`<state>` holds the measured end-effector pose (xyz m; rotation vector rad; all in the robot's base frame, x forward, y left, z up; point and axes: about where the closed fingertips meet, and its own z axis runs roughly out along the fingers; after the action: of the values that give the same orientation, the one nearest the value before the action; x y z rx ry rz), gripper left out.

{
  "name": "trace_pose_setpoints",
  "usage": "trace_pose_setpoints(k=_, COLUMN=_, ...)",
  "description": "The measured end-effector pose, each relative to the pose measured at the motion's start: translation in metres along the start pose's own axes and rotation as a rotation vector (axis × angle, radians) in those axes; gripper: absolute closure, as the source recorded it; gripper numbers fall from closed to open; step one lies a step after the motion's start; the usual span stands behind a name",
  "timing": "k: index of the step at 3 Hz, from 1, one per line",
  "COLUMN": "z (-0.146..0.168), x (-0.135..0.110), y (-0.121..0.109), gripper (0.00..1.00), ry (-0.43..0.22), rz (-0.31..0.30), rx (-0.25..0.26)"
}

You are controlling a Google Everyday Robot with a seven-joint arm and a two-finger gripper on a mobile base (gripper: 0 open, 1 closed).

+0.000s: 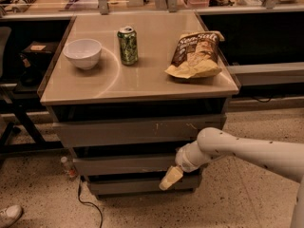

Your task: Open middle drawer

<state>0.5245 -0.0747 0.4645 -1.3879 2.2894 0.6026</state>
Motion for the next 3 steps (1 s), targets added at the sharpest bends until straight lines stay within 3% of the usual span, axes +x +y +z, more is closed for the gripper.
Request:
trace_pose_setpoints(k=1, z=0.006, x=-0.004, y=-0.012, gripper=0.00, ry=-0.003, rz=-0.019, rx=-0.002)
trace_pose_setpoints(k=3, z=0.041, x=0.005, y=-0.009, gripper=0.00, ry=0.070, rz=-0.030, rx=-0.056)
